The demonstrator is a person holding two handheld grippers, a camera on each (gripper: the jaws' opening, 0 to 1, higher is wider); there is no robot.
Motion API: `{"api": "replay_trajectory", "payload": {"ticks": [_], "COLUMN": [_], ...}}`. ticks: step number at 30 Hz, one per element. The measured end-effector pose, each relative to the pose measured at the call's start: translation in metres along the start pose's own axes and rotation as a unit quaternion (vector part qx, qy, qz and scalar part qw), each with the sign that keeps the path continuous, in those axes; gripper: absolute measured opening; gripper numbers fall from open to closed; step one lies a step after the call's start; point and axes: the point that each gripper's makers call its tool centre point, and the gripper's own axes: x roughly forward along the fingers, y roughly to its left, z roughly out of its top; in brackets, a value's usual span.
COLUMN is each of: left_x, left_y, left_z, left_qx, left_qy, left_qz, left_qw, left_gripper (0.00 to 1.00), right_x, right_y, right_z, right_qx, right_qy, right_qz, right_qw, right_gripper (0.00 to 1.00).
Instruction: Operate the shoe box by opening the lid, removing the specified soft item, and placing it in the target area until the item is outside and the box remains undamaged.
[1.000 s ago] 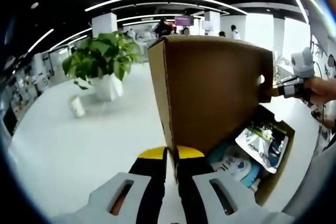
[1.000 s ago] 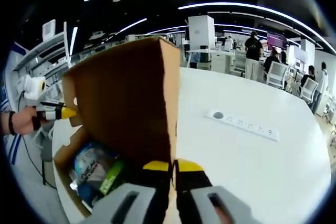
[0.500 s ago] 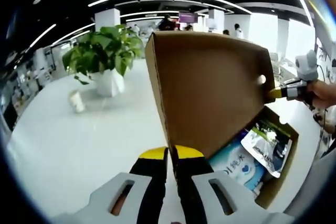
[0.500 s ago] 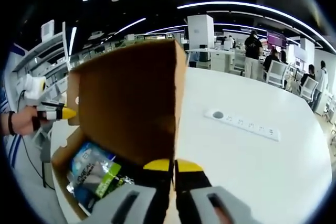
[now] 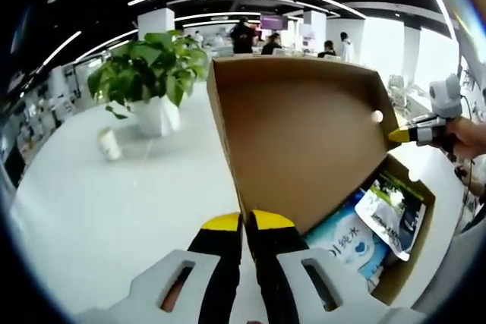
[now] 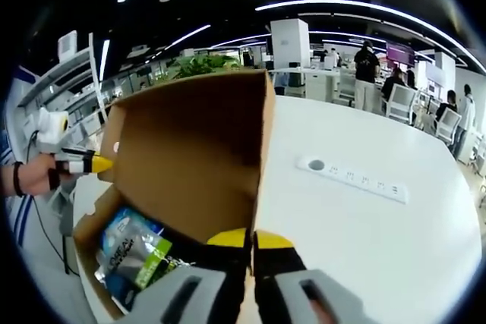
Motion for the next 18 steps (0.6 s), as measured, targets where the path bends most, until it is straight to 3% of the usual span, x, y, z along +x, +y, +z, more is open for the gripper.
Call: {"api": "replay_trajectory", "payload": {"ticks": [18], "left_x": [0.015], "left_y": [0.005], "left_z": [-0.004], "left_qx": [-0.002], "left_qy": [0.014], "left_qz": [0.002], "left_qw": [0.9999], "left_gripper": [0.03], "right_x": [0.012], "right_y": [-0.004], "right_z": [-0.001], "right_qx": [0.001], "right_qy": [0.018], "right_qz": [0.000], "right_qw": [0.9998], "right_gripper": [0.00]}}
